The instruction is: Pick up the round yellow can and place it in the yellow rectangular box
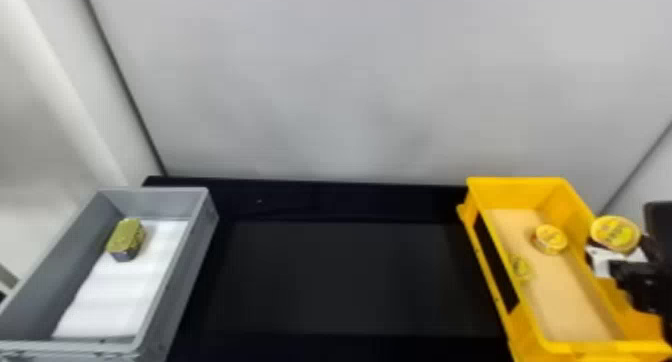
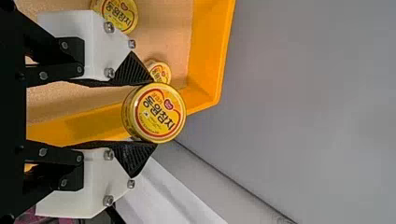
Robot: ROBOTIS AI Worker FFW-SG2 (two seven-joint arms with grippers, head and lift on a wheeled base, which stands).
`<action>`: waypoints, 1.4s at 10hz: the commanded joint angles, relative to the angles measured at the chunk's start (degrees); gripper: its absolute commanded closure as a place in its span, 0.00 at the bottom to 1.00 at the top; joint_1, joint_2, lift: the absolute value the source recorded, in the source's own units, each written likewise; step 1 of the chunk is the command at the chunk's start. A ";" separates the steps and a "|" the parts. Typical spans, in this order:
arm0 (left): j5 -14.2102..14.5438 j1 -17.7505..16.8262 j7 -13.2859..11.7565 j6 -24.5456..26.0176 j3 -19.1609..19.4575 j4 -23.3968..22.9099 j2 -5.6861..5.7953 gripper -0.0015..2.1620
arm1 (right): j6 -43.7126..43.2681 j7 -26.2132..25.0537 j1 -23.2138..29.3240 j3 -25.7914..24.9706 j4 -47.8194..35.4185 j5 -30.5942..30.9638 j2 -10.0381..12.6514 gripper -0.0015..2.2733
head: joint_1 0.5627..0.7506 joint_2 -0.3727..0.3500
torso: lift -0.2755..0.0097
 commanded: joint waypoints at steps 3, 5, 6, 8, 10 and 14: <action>0.00 0.20 0.22 0.20 -0.58 -0.07 -0.15 0.04 | -2.99 1.16 -0.90 0.82 5.30 -0.08 0.43 0.31 | 0.70 0.53 | 0.77; 0.09 0.46 0.40 0.29 -0.40 -0.25 -0.15 0.04 | -3.43 1.08 -0.90 0.38 5.48 0.01 0.43 0.27 | 0.70 0.53 | 0.77; 0.09 0.64 0.57 0.29 -0.40 -0.25 -0.15 0.04 | -3.60 1.08 -0.90 0.29 5.39 0.01 0.35 0.22 | 0.70 0.53 | 0.77; 0.18 0.64 0.57 0.37 -0.22 -0.34 -0.15 0.04 | -3.78 1.52 -0.81 0.20 5.39 0.01 0.35 0.07 | 0.70 0.53 | 0.77; 0.26 0.81 0.66 0.37 -0.14 -0.43 -0.15 0.04 | -3.78 1.78 -0.81 0.12 5.30 0.01 0.26 0.06 | 0.70 0.53 | 0.77; 0.26 0.90 0.75 0.46 -0.14 -0.60 -0.15 0.04 | -5.36 3.63 -1.07 -0.50 4.25 0.19 0.17 0.04 | 0.70 0.53 | 0.77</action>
